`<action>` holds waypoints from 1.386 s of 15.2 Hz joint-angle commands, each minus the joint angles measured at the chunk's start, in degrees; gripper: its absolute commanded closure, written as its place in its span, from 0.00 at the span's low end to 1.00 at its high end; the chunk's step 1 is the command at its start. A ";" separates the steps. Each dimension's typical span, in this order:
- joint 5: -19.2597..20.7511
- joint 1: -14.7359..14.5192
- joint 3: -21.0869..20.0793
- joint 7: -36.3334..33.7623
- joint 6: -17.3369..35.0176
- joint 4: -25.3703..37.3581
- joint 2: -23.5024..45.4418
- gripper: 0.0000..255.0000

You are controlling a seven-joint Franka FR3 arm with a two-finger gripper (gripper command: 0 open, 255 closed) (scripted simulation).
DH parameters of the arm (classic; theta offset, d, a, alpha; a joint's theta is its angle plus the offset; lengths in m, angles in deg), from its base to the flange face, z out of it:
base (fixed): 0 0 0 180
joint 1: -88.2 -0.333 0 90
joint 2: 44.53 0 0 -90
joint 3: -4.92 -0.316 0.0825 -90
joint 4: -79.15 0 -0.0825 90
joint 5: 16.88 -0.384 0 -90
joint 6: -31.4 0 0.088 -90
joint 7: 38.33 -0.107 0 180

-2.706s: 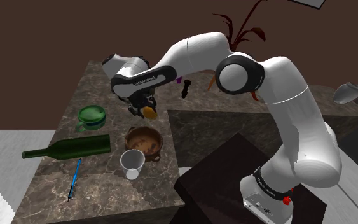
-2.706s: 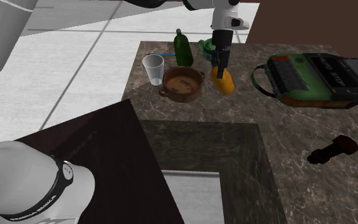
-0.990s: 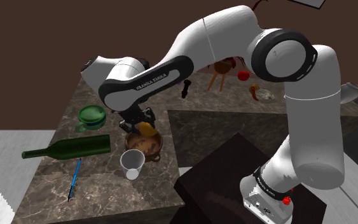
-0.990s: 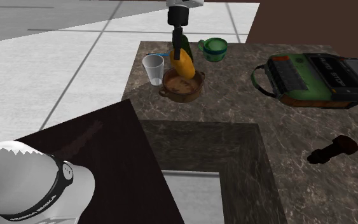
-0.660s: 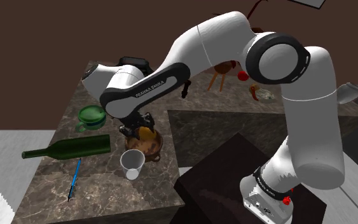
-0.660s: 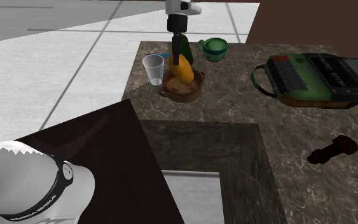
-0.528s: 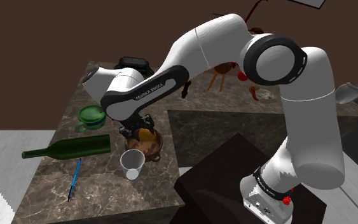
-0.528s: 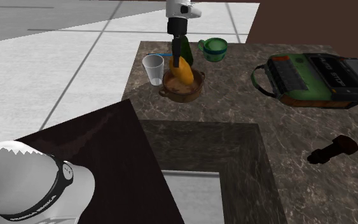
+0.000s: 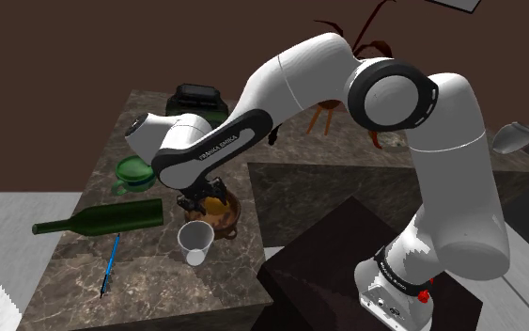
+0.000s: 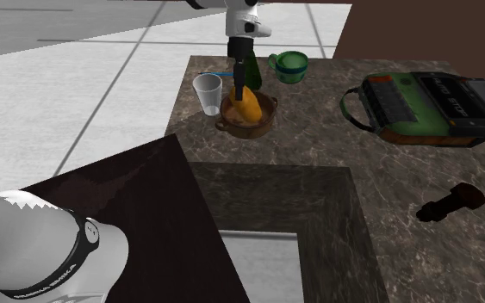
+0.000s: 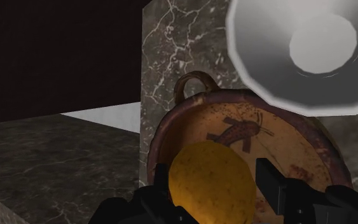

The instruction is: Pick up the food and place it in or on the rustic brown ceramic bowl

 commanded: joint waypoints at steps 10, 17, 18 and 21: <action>0.04 0.00 0.03 -0.01 0.10 0.02 0.09 0.00; -1.02 -1.68 -0.50 1.08 -6.93 7.65 0.47 0.00; -1.02 -1.68 -0.50 1.09 -6.93 7.65 0.48 0.00; -1.02 -1.68 -0.50 1.09 -6.94 7.65 0.48 0.00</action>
